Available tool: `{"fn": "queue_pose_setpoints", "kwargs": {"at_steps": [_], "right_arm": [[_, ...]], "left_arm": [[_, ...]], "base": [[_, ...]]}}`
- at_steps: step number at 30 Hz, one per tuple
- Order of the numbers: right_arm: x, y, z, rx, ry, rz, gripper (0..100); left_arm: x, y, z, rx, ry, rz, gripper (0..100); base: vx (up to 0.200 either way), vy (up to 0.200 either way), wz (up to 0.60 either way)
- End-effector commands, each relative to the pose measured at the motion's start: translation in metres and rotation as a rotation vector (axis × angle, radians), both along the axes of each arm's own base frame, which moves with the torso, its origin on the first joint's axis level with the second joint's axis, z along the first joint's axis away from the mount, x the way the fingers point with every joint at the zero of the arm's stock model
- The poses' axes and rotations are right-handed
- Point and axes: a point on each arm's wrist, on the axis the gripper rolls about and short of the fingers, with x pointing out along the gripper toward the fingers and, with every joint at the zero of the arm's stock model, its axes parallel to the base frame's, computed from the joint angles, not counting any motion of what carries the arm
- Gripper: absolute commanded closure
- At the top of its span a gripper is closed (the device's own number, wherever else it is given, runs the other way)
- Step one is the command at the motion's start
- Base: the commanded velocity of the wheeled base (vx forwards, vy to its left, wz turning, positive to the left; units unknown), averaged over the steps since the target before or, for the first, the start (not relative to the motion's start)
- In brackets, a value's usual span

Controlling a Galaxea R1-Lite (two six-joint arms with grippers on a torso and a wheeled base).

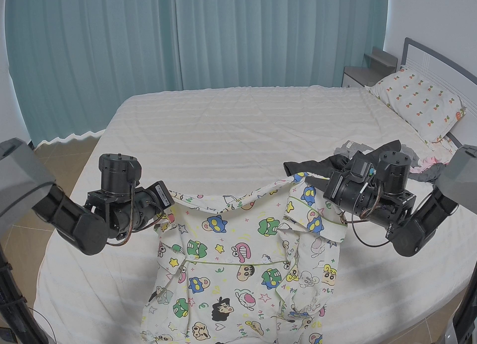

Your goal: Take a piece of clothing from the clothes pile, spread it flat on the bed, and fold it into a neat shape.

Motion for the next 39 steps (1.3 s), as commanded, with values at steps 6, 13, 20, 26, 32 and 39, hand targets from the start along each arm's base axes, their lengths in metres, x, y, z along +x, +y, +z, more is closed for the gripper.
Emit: {"fn": "queue_pose_setpoints", "kwargs": {"at_steps": [6, 13, 20, 26, 32, 39], "right_arm": [[0.045, 0.001, -0.060, -0.025, 0.084, -0.029, 0], [0.073, -0.003, -0.091, -0.021, 0.099, -0.074, 0], [0.097, -0.015, -0.088, 0.000, 0.135, -0.198, 0], [0.100, -0.019, -0.095, -0.018, 0.279, -0.227, 0], [0.113, -0.028, -0.085, 0.107, 0.320, -0.299, 0], [0.111, -0.041, -0.086, 0.096, 0.350, -0.340, 0]], "left_arm": [[0.052, 0.000, -0.059, 0.020, 0.076, 0.046, 0], [0.082, 0.002, -0.087, 0.039, 0.067, 0.102, 0], [0.095, 0.004, -0.097, 0.068, 0.048, 0.180, 0], [0.104, 0.019, -0.102, 0.073, 0.038, 0.232, 0], [0.114, 0.037, -0.106, 0.079, 0.029, 0.272, 0], [0.121, 0.049, -0.111, 0.127, 0.029, 0.273, 0]], "base": [[0.000, 0.000, 0.00], [0.000, 0.000, 0.00], [0.000, 0.000, 0.00], [0.000, 0.000, 0.00], [0.000, 0.000, 0.00], [0.000, 0.000, 0.00]]}}
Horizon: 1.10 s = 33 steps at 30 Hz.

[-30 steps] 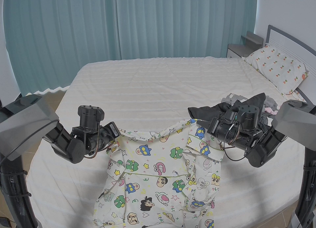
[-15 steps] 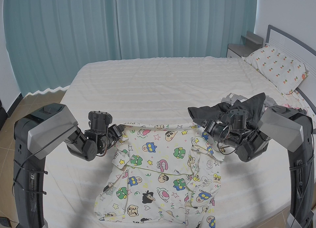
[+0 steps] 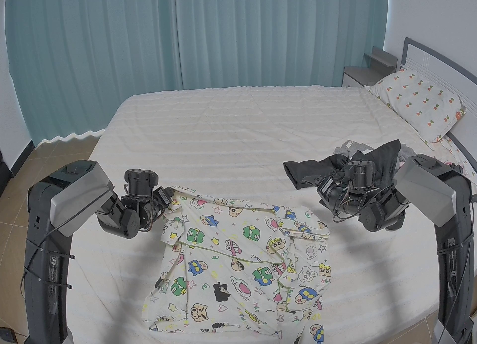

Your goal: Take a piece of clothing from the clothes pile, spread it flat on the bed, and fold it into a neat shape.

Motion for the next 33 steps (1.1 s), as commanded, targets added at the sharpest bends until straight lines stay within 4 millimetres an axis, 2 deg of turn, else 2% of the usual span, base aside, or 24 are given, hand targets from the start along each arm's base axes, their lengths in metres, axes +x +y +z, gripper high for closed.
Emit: {"fn": "queue_pose_setpoints", "kwargs": {"at_steps": [1, 3, 6, 14, 17, 21, 27, 30, 33], "right_arm": [[-0.001, -0.006, 0.003, -0.002, 0.000, -0.013, 0], [-0.017, -0.009, 0.009, -0.012, 0.028, 0.010, 0], [-0.029, -0.004, 0.012, -0.007, 0.048, 0.045, 0], [-0.051, 0.013, 0.008, -0.022, 0.081, 0.098, 0], [-0.060, 0.017, 0.006, -0.045, 0.092, 0.122, 0], [-0.065, 0.019, 0.004, -0.060, 0.104, 0.134, 0], [-0.078, 0.023, -0.001, -0.069, 0.142, 0.151, 0], [-0.079, 0.024, -0.002, -0.071, 0.148, 0.152, 0], [-0.079, 0.024, -0.003, -0.073, 0.150, 0.152, 0]], "left_arm": [[0.004, 0.007, -0.006, 0.028, 0.007, 0.001, 0], [0.005, 0.014, -0.006, 0.077, 0.014, -0.014, 0], [0.007, 0.022, -0.004, 0.124, 0.017, -0.026, 0], [0.004, 0.022, -0.005, 0.129, 0.059, -0.047, 0], [0.002, 0.022, 0.003, 0.093, 0.060, -0.104, 0], [-0.003, 0.030, 0.024, 0.033, 0.088, -0.171, 0], [-0.008, 0.062, 0.041, -0.048, 0.177, -0.198, 0], [-0.010, 0.079, 0.051, -0.125, 0.220, -0.214, 0], [-0.010, 0.091, 0.053, -0.186, 0.251, -0.210, 0]], "base": [[0.000, 0.000, 0.00], [0.000, 0.000, 0.00], [0.000, 0.000, 0.00], [0.000, 0.000, 0.00], [0.000, 0.000, 0.00], [0.000, 0.000, 0.00], [0.000, 0.000, 0.00], [0.000, 0.000, 0.00], [0.000, 0.000, 0.00]]}}
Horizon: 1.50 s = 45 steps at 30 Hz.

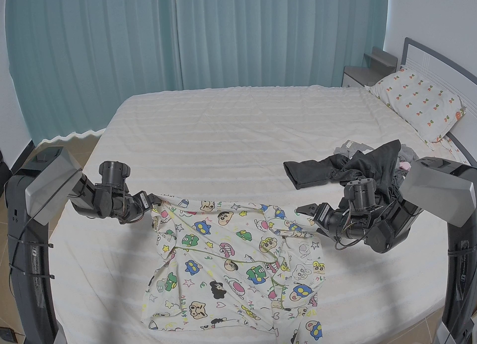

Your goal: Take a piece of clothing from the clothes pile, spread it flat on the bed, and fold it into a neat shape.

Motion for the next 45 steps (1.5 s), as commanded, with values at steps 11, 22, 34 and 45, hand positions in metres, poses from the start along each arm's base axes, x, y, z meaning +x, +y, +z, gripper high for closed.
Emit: {"fn": "queue_pose_setpoints", "kwargs": {"at_steps": [11, 22, 34, 45], "right_arm": [[-0.007, 0.014, -0.002, -0.020, 0.003, 0.013, 0], [-0.010, 0.017, -0.001, -0.020, 0.004, 0.022, 0], [-0.012, 0.021, -0.004, -0.025, 0.009, 0.034, 0], [-0.017, 0.038, -0.011, -0.086, -0.006, 0.050, 0]], "left_arm": [[0.015, 0.027, 0.063, -0.297, 0.146, 0.006, 0], [0.022, 0.024, 0.059, -0.374, 0.334, -0.026, 0], [0.023, -0.020, 0.025, -0.315, 0.223, -0.085, 0], [0.013, -0.036, -0.006, -0.210, -0.033, -0.068, 0]], "base": [[0.000, 0.000, 0.00], [0.000, 0.000, 0.00], [0.000, 0.000, 0.00], [0.000, 0.000, 0.00]]}}
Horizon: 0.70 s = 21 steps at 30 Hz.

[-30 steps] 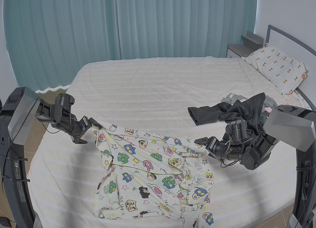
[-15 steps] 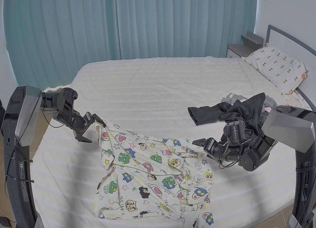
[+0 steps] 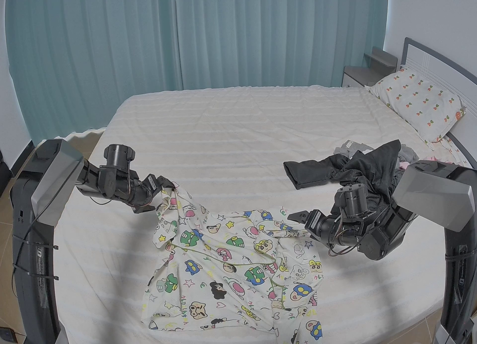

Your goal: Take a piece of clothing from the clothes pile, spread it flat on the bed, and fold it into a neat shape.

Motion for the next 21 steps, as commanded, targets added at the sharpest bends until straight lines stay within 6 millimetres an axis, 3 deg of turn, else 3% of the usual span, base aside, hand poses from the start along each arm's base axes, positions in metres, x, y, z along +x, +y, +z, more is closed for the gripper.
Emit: {"fn": "queue_pose_setpoints", "kwargs": {"at_steps": [1, 9, 21], "right_arm": [[-0.006, 0.015, -0.008, -0.061, -0.013, 0.026, 0], [-0.008, 0.025, -0.012, -0.293, -0.036, 0.129, 0], [-0.002, 0.029, -0.009, -0.569, 0.080, 0.287, 0]], "left_arm": [[-0.016, -0.011, -0.022, 0.055, -0.023, 0.038, 0], [-0.031, -0.004, -0.022, 0.167, 0.004, -0.055, 0], [-0.034, -0.005, -0.026, 0.195, 0.008, -0.063, 0]], "base": [[0.000, 0.000, 0.00], [0.000, 0.000, 0.00], [0.000, 0.000, 0.00]]}}
